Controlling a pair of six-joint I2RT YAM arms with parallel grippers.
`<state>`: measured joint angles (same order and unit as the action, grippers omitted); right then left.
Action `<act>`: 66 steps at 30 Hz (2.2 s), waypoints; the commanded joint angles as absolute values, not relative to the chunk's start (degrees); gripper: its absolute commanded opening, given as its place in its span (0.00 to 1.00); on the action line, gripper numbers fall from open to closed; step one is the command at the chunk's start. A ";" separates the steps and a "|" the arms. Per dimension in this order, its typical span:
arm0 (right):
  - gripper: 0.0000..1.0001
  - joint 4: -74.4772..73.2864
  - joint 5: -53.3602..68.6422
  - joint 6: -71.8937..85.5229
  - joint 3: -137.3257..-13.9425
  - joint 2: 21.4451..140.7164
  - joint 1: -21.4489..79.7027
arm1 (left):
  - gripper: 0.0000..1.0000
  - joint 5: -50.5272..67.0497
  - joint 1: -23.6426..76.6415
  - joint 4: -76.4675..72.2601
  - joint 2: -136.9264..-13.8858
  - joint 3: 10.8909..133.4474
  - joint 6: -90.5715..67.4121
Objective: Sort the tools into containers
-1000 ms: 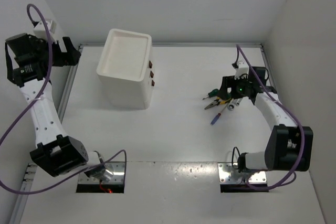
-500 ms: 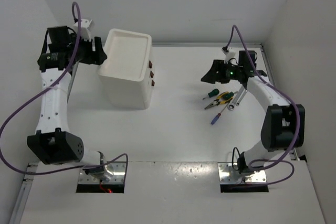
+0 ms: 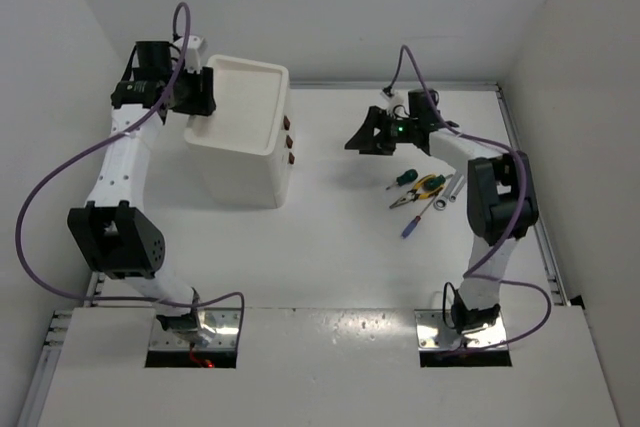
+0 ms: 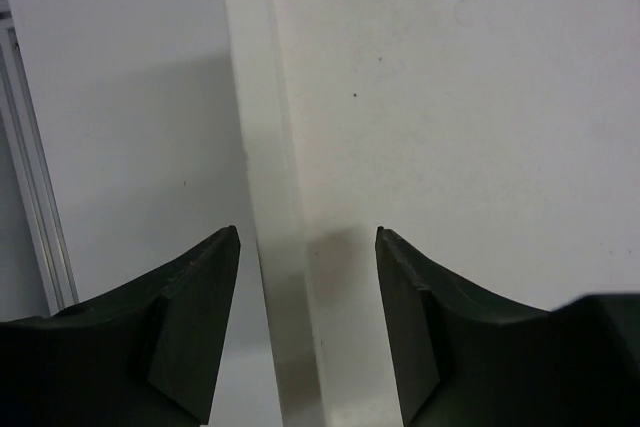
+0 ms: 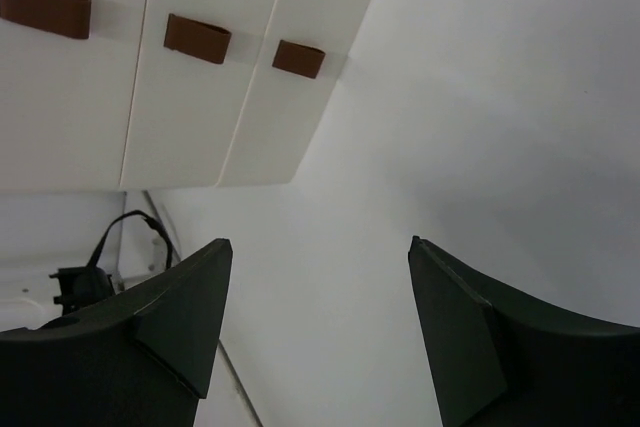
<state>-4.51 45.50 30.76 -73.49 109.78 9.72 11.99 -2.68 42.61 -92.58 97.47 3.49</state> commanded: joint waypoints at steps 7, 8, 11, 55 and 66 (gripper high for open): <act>0.66 14.22 49.31 51.57 -79.80 122.51 15.20 | 0.36 7.56 -0.79 40.34 -95.54 102.21 1.93; 0.64 15.54 49.31 53.33 -79.80 123.74 15.21 | 0.23 7.56 -0.79 40.34 -96.06 102.22 1.93; 0.61 26.60 49.31 63.78 -78.40 127.70 16.61 | 0.12 6.51 -0.27 40.34 -96.06 102.22 1.41; 0.61 53.53 40.35 96.42 -83.58 148.80 26.98 | 0.00 6.24 2.64 40.43 -98.79 101.69 -0.18; 0.10 54.76 40.34 97.03 -84.55 150.82 26.37 | 0.00 6.24 2.64 40.43 -98.79 101.16 -0.18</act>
